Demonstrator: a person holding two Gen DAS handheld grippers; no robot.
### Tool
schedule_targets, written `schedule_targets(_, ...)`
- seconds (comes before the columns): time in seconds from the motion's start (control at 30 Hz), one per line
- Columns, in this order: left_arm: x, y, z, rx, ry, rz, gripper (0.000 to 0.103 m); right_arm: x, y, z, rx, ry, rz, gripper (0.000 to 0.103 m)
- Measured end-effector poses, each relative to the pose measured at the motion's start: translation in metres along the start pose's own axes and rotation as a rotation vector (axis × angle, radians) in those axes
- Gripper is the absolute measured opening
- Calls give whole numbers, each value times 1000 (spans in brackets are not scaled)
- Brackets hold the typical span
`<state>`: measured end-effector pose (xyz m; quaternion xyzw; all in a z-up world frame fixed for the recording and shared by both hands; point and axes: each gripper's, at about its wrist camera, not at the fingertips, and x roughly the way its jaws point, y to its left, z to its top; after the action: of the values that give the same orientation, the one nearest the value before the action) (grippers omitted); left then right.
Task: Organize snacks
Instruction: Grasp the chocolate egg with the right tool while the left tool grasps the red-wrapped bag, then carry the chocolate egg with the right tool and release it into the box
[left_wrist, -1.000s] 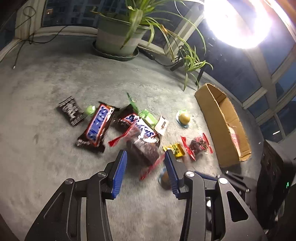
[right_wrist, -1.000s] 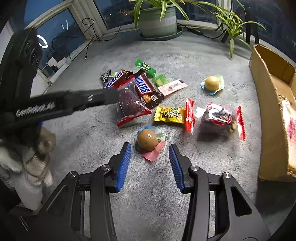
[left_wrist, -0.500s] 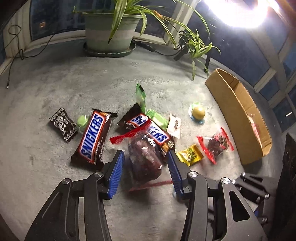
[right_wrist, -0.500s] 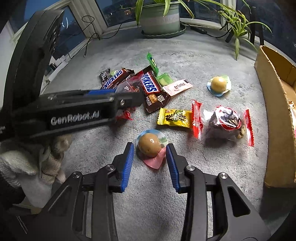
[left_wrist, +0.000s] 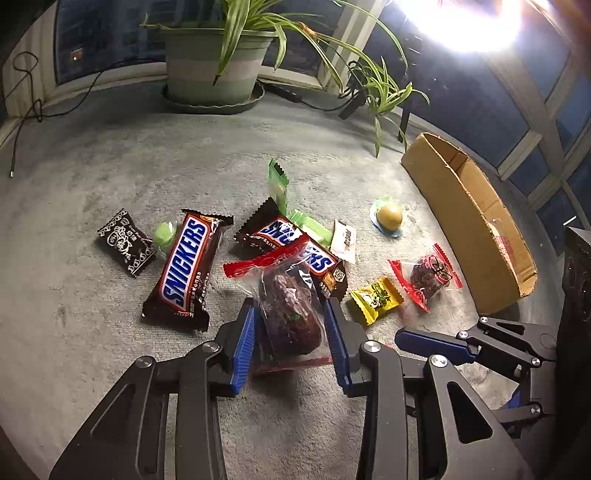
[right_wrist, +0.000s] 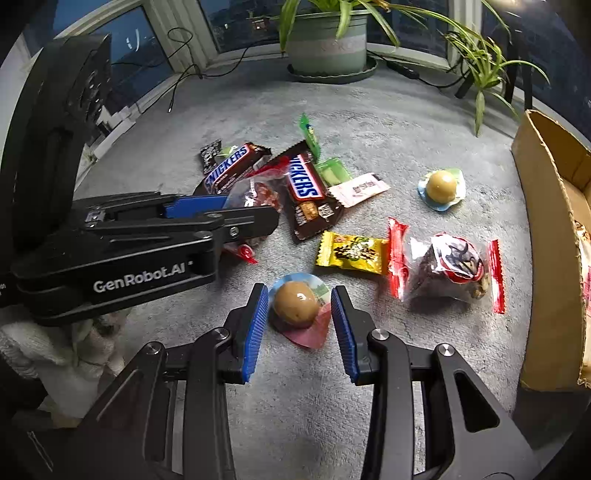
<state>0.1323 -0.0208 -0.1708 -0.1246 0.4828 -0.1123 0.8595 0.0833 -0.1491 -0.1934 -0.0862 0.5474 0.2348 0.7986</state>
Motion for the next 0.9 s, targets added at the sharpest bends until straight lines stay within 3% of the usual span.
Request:
schedule_targets(0.07, 0, -1, 0, 4, -3, 0, 32, 4, 2, 0, -11, 15, 0, 27)
schedule_targets(0.37, -4, -1, -3, 16, -16, 3, 29, 2, 1, -1, -12, 18, 15, 25)
schedule_targets(0.9, -48, -10, -4, 10, -103, -40, 28, -58, -18, -2, 65, -100, 61, 25)
